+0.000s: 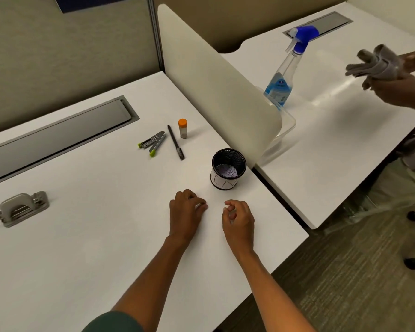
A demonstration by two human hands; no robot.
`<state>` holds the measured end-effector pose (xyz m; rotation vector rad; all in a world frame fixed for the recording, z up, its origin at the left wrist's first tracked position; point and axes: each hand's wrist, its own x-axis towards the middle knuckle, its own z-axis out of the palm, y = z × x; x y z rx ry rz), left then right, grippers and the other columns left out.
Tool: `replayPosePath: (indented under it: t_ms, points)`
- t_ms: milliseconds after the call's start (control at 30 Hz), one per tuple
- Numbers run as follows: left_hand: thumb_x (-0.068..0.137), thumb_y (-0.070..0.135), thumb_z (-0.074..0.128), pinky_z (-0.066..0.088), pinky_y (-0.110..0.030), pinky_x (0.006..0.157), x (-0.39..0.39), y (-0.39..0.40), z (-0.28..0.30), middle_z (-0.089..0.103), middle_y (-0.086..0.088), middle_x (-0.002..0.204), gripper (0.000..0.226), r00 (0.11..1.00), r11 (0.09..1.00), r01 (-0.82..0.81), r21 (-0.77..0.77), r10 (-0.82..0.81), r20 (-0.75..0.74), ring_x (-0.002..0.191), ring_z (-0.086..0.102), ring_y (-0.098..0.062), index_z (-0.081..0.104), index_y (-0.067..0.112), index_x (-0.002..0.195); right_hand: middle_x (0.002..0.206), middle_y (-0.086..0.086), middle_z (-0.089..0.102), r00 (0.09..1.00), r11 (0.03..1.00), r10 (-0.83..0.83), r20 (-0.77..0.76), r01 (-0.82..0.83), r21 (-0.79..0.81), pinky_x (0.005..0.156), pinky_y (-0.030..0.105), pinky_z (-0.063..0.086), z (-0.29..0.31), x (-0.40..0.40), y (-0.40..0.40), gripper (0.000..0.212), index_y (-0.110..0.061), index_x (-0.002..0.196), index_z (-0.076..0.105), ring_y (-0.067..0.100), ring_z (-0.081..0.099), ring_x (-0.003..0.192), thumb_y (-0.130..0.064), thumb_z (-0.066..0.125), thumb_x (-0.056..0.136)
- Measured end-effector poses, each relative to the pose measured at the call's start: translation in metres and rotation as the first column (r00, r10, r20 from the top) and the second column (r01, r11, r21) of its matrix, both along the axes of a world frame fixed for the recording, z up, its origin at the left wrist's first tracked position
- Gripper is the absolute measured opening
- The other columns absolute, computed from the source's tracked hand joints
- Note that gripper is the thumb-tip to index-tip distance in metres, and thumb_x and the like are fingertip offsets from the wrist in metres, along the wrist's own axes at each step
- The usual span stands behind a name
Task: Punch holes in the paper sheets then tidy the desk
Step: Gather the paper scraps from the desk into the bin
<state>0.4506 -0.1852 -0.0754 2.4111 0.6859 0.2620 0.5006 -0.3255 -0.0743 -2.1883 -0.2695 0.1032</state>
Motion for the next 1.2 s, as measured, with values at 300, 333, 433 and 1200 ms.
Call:
replayPosePath:
  t_ms: [300,333,433,1200]
  points:
    - [0.09,0.011,0.059,0.042,-0.04,0.074,0.01,-0.008,0.002,0.063,-0.003,0.092,0.012,0.996,0.995,0.05,0.09,-0.043,-0.083,0.089,0.052,-0.025,0.071,0.012,0.089,0.092,-0.002,0.058,1.0,1.0,-0.022,-0.014,0.023,0.012,0.063,0.02,0.05,-0.002,0.0,0.001,0.016,-0.015,0.102,0.064,0.007,0.056,0.071,-0.007,0.061,0.088]
    - [0.091,0.01,0.056,0.041,-0.039,0.074,0.011,-0.01,0.002,0.062,-0.003,0.092,0.014,0.993,0.992,0.057,0.11,-0.044,-0.111,0.089,0.051,-0.025,0.069,0.012,0.089,0.092,-0.003,0.058,1.0,1.0,-0.023,-0.017,0.023,0.012,0.063,0.02,0.05,-0.002,0.0,0.001,0.016,-0.015,0.102,0.064,0.007,0.056,0.071,-0.007,0.061,0.088]
    - [0.092,0.007,0.049,0.041,-0.039,0.073,0.015,-0.013,0.002,0.059,-0.005,0.092,0.015,0.982,0.983,0.08,0.164,-0.049,-0.18,0.089,0.049,-0.026,0.063,0.011,0.089,0.092,-0.003,0.058,0.999,1.0,-0.024,-0.024,0.024,0.008,0.062,0.019,0.049,-0.001,-0.001,0.003,0.015,-0.015,0.101,0.064,0.008,0.057,0.072,-0.007,0.061,0.089]
    - [0.093,-0.001,0.042,0.039,-0.039,0.071,-0.038,0.044,-0.007,0.051,0.0,0.082,0.019,0.975,0.977,-0.178,-0.119,0.191,0.11,0.079,0.043,-0.022,0.046,0.014,0.082,0.097,0.001,0.061,0.97,0.954,0.218,0.106,-0.189,-0.232,0.077,0.037,0.049,-0.005,-0.005,0.022,0.026,-0.017,0.112,0.071,0.022,0.055,0.089,-0.013,0.062,0.088]
